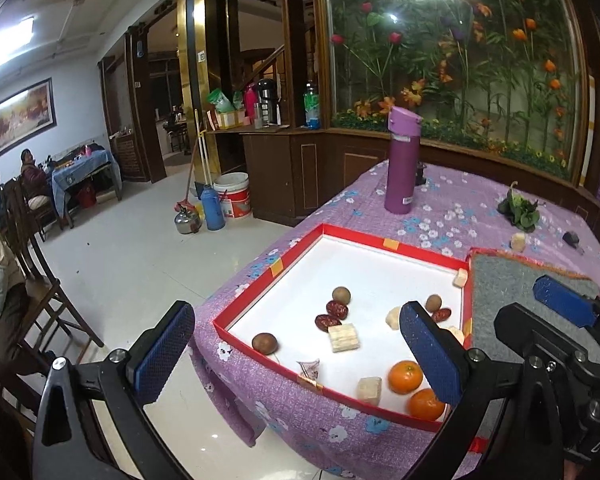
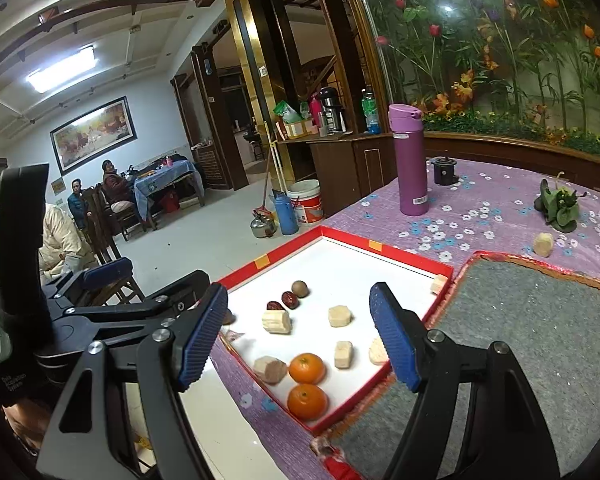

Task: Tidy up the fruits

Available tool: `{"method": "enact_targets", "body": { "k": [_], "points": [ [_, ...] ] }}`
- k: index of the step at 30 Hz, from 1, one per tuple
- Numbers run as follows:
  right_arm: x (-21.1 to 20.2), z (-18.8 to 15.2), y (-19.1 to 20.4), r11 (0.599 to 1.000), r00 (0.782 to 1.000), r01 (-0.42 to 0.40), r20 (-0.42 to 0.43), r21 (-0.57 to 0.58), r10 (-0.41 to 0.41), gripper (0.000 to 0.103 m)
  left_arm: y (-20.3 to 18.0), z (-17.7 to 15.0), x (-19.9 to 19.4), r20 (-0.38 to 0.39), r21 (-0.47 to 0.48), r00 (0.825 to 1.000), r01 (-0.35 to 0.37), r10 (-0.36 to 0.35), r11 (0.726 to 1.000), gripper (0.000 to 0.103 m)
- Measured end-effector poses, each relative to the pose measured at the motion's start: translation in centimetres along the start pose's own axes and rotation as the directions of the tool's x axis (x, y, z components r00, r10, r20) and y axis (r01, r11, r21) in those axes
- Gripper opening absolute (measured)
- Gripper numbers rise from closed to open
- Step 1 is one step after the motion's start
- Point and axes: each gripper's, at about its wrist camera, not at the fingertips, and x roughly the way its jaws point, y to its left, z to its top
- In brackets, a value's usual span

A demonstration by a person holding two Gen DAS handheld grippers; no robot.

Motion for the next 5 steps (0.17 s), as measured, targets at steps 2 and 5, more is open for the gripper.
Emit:
{"method": "enact_targets", "body": {
  "k": [2, 5],
  "points": [
    [0.27, 0.05, 0.00, 1.000, 1.000, -0.001, 0.000, 0.005, 0.001, 0.074, 0.29, 0.06, -0.21, 0.029, -0.030, 1.000, 0.006, -0.005, 1.000, 0.102],
    [0.62, 0.01, -0.38, 1.000, 1.000, -0.001, -0.009, 0.017, 0.001, 0.074, 0.03, 0.25, -0.16, 0.052, -0.027, 0.999, 0.000, 0.001, 1.000, 0.102]
  ]
}}
